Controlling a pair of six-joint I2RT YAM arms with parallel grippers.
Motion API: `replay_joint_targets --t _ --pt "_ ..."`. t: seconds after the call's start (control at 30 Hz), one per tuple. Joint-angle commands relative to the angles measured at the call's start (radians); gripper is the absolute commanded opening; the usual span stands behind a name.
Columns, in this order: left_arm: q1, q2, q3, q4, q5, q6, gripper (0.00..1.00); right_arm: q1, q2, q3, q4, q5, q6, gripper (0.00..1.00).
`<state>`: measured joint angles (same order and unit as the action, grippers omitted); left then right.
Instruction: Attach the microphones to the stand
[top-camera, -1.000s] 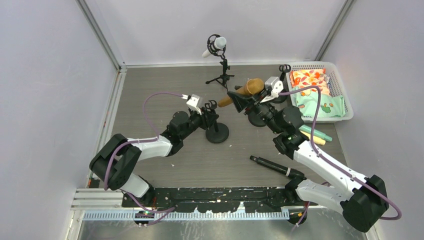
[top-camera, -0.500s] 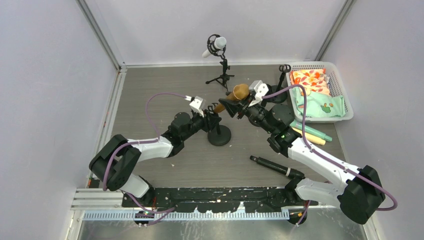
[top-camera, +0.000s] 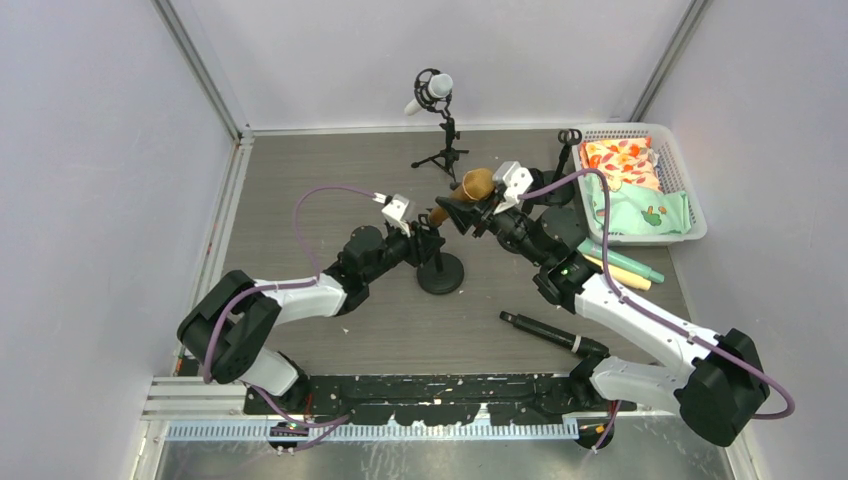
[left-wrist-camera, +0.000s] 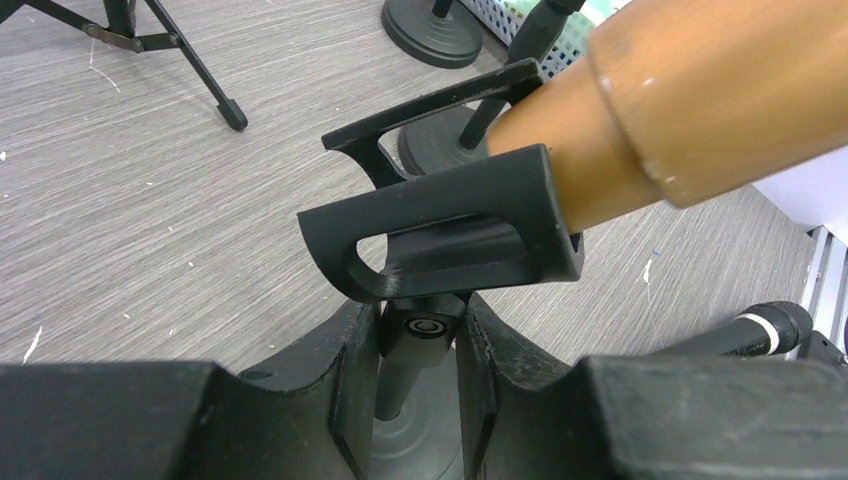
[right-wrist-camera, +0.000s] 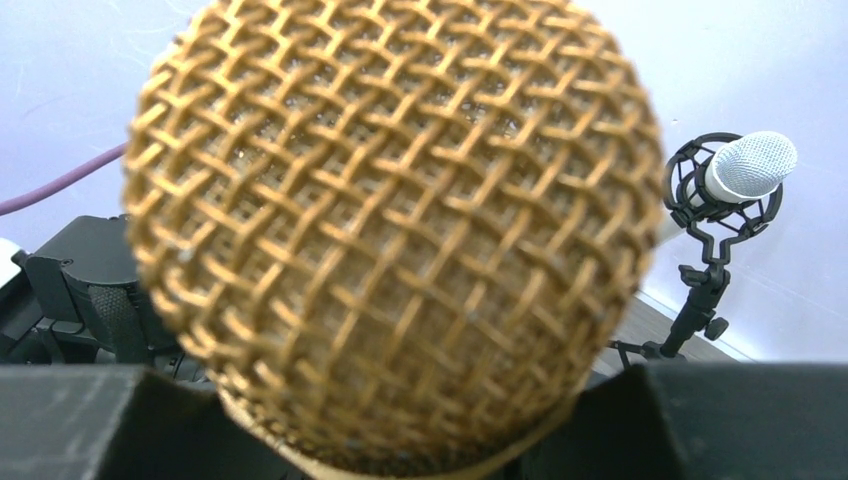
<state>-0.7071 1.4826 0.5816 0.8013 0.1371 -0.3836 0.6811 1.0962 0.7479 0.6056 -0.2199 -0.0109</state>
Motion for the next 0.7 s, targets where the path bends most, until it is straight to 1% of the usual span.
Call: replay_joint_targets --t 0.0,0.4,0.43,0.53,0.63,0.67 --pt "-0.014 -0.041 0.022 0.047 0.038 -0.014 0.0 0.012 0.015 0.016 0.06 0.011 -0.035 0.01" --pt "-0.023 -0.042 0.023 0.044 0.03 -0.019 0.01 0.029 0.037 -0.077 0.086 0.051 -0.07 0.01" --pt "-0.023 -0.042 0.024 0.042 0.024 -0.022 0.03 0.029 0.032 -0.086 0.092 0.061 -0.065 0.01" --pt "-0.023 -0.039 0.025 0.039 0.001 -0.041 0.17 0.029 0.012 -0.106 0.1 0.081 -0.055 0.01" --pt "-0.023 -0.026 0.028 0.051 -0.011 -0.069 0.26 0.03 0.005 -0.119 0.095 0.081 -0.047 0.01" --pt "-0.023 -0.02 0.028 0.06 -0.013 -0.078 0.27 0.029 0.005 -0.122 0.098 0.082 -0.042 0.01"
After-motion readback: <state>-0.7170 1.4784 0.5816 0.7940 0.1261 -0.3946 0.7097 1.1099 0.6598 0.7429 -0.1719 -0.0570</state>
